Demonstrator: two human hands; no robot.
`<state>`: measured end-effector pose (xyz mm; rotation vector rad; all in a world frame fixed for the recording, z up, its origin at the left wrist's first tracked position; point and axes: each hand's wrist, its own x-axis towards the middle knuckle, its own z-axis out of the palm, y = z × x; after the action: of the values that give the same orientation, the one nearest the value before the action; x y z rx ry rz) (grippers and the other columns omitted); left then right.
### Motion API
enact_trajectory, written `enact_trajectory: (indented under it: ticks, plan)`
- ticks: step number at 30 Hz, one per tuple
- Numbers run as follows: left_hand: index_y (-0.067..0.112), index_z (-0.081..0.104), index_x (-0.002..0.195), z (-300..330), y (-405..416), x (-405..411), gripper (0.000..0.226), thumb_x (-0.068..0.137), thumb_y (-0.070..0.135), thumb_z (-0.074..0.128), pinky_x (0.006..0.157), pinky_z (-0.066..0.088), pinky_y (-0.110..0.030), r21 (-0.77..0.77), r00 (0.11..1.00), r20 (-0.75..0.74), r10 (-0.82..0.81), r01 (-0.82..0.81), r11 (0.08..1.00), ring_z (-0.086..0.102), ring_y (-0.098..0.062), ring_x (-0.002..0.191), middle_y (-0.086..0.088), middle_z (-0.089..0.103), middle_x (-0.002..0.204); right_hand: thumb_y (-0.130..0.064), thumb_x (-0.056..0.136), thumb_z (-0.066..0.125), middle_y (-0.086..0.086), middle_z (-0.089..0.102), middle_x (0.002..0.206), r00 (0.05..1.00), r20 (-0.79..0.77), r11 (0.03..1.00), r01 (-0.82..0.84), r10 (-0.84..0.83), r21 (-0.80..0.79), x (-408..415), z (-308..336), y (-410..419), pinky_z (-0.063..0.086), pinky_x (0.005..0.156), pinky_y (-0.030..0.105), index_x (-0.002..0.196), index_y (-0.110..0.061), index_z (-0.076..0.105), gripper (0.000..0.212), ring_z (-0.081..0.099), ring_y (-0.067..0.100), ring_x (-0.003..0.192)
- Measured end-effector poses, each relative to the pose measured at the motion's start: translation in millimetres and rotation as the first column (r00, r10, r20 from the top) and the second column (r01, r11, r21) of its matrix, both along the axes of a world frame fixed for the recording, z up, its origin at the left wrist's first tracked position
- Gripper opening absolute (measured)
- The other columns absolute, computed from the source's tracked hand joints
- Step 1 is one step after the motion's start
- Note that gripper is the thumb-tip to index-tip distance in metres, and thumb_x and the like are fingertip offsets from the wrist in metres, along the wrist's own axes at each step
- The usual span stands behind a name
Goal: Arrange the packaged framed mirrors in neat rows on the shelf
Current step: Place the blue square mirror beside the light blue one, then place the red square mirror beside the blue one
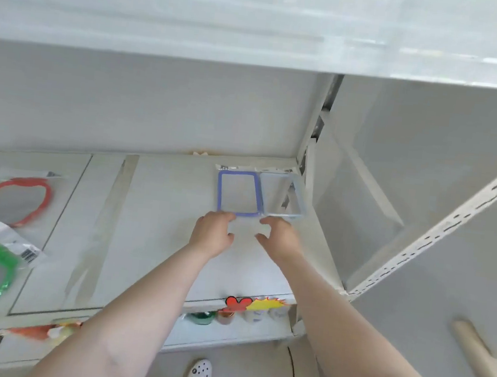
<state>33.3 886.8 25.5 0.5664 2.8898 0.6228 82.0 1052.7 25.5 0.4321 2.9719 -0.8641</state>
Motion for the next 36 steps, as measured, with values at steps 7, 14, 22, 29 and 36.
enact_trajectory:
  ticks: [7,14,22,29,36]
  plan:
    - [0.019,0.054,0.132,20.7,-54.7,90.8,0.049,0.084,0.014,0.059,0.102,0.042,-0.034,0.024,0.995,0.017,0.098,-0.098,0.995,0.052,-0.025,0.123,-0.004,0.057,0.133,-0.026,0.087,0.062,0.002,0.06,0.127,0.988,0.031,0.986,-0.153,0.151,0.064,79.4,21.7,-54.6,0.045,0.095,0.031,0.126,-0.021,0.059,0.039,0.052,0.023,0.12]
    - [0.02,0.053,0.133,28.1,-132.7,177.7,0.048,0.085,0.013,0.058,0.098,0.045,-0.035,0.038,0.974,0.052,0.219,-0.221,0.975,0.054,-0.024,0.12,-0.003,0.057,0.131,-0.024,0.088,0.059,0.002,0.061,0.123,0.952,0.044,0.948,-0.306,0.303,0.087,139.7,30.8,-124.0,0.047,0.088,0.032,0.124,-0.022,0.06,0.036,0.056,0.023,0.114]
    - [0.021,0.059,0.125,24.3,-255.0,232.4,0.046,0.08,0.011,0.06,0.096,0.048,-0.036,0.093,0.931,0.046,0.361,-0.364,0.927,0.058,-0.026,0.116,-0.004,0.064,0.124,-0.021,0.087,0.059,0.001,0.065,0.118,0.882,0.048,0.882,-0.47,0.468,0.036,179.4,21.8,-239.8,0.048,0.088,0.032,0.122,-0.021,0.061,0.035,0.059,0.022,0.109]
    - [0.022,0.062,0.118,5.0,-415.2,287.0,0.04,0.079,0.016,0.063,0.09,0.051,-0.039,0.072,0.892,0.092,0.442,-0.449,0.891,0.061,-0.028,0.111,-0.005,0.067,0.118,-0.022,0.085,0.059,0.003,0.066,0.113,0.829,0.096,0.829,-0.556,0.55,0.056,210.2,-5.7,-386.6,0.051,0.084,0.032,0.115,-0.02,0.065,0.031,0.061,0.026,0.105]
    - [0.021,0.057,0.126,-13.0,-568.3,333.2,0.048,0.079,0.012,0.063,0.099,0.047,-0.036,0.04,0.831,0.163,0.532,-0.544,0.838,0.058,-0.021,0.117,-0.002,0.064,0.124,-0.025,0.086,0.064,0.004,0.067,0.112,0.769,0.135,0.775,-0.632,0.624,0.016,238.9,-31.5,-536.9,0.05,0.089,0.034,0.121,-0.021,0.062,0.036,0.061,0.026,0.105]
